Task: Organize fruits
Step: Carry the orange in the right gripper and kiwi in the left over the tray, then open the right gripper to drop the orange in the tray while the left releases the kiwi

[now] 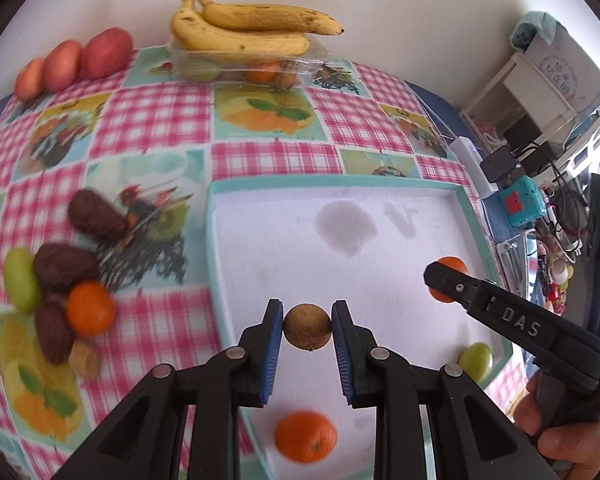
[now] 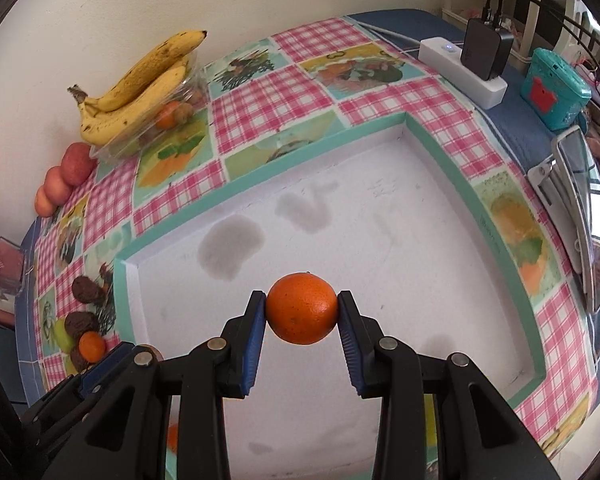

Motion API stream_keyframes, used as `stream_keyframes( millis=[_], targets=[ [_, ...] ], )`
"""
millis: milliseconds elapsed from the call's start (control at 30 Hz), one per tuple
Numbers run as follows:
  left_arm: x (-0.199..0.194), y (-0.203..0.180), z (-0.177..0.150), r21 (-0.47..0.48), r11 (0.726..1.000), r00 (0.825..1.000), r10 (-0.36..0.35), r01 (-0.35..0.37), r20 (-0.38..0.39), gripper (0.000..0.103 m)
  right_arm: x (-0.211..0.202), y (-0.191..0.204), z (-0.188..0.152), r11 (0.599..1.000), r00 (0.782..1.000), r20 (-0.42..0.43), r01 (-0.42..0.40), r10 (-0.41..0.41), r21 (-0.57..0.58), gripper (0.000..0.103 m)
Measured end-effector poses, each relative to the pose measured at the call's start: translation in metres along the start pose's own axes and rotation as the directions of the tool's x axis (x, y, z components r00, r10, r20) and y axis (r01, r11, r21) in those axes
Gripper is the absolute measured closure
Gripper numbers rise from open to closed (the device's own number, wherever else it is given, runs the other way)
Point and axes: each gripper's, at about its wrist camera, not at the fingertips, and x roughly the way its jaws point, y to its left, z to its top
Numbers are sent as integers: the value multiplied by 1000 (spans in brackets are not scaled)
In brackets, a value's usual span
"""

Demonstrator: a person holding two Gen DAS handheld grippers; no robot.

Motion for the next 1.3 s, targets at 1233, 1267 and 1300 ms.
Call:
stream_keyframes(
  millis=[1233,1267,1300],
  targets=[
    [38,14,28,1,999,999,34,-34,-27,76,33,-14,19,995,993,-63,101,-101,-2,65],
    [38,14,27,1,999,999,32,-32,-29,76,33,-14,19,995,993,-63,102,-102,-3,65],
    [38,13,27,3,999,999,33,-32,-30,76,33,-14,19,995,993,-63,102,-102,-6,65]
  ],
)
